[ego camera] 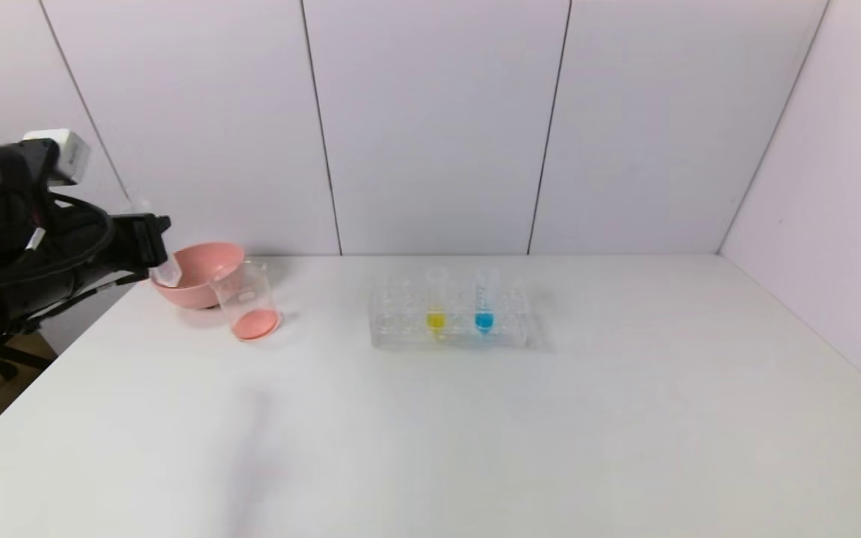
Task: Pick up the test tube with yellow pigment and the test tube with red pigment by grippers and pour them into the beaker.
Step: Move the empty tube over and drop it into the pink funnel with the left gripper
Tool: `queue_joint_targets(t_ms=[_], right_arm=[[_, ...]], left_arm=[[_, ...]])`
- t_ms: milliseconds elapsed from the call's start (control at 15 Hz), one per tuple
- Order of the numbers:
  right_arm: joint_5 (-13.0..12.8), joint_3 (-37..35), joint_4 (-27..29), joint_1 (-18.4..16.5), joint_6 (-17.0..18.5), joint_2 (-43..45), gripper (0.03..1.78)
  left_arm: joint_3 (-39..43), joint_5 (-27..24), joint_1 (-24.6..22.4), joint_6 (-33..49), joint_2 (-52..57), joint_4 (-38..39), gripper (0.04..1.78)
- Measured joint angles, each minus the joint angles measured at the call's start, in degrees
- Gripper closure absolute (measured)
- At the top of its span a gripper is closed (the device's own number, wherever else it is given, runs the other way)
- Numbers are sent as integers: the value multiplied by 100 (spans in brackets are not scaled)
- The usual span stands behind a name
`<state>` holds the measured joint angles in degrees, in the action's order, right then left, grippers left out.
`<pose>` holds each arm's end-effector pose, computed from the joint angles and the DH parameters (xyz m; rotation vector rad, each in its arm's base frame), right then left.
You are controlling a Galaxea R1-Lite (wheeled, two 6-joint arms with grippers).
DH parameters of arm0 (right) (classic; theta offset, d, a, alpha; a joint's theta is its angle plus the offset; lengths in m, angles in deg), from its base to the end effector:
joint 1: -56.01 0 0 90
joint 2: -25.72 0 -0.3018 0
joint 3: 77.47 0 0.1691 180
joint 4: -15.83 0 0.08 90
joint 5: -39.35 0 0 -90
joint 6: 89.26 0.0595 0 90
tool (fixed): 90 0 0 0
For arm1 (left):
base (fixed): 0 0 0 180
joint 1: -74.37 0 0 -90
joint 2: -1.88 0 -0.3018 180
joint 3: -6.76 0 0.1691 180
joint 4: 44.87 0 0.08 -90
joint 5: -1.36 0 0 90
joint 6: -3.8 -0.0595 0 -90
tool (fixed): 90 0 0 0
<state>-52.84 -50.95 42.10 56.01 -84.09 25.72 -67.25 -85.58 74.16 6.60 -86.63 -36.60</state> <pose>-0.0110 -0.0023 0.0761 0.0903 -0.0061 -0.0380 0.2944 0.0043 0.2442 -0.0461 0.1073 0.0597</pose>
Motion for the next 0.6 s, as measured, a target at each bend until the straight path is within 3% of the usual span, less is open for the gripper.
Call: queue_joint_targets(t_ms=[267, 600], right_arm=[[0, 0, 2, 0, 0, 0, 10], [0, 0, 0, 0, 0, 0, 10]], left_arm=[[1013, 10, -362, 273, 430, 1061, 138], [974, -17, -527, 317, -69, 1257, 138]])
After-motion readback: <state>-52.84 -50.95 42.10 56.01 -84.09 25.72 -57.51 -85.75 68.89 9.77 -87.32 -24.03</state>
